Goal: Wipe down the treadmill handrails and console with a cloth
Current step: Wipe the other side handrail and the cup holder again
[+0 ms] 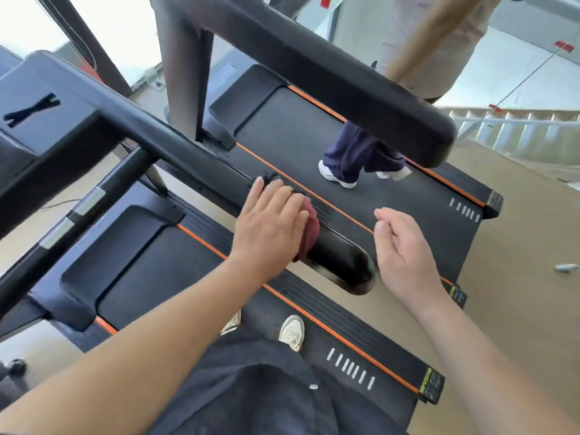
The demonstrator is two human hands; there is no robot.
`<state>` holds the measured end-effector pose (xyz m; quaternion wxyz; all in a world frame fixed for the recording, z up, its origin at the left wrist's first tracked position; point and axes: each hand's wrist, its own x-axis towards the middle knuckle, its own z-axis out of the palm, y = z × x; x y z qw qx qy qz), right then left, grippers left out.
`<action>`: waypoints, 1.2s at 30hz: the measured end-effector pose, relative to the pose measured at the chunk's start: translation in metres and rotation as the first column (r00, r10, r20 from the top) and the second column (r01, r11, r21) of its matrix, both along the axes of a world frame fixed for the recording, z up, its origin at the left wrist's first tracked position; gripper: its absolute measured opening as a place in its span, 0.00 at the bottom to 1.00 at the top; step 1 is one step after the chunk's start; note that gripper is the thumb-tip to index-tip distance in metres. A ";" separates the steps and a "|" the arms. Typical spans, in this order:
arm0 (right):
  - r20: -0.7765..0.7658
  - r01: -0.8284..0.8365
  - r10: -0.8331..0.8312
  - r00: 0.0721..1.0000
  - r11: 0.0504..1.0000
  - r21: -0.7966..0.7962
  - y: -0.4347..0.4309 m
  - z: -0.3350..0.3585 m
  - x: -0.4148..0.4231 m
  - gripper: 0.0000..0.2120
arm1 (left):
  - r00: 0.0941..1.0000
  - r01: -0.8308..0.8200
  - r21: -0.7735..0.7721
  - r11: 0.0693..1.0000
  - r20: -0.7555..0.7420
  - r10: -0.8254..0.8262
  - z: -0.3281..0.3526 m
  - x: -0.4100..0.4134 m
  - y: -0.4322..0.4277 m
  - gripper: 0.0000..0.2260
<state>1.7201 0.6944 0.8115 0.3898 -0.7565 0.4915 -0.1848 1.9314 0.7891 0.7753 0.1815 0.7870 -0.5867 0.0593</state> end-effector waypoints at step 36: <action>-0.475 -0.466 0.442 0.761 0.882 0.073 0.003 -0.014 0.287 0.30 | 0.685 -0.298 0.126 0.946 -0.663 0.304 -0.015 0.156 0.103 0.09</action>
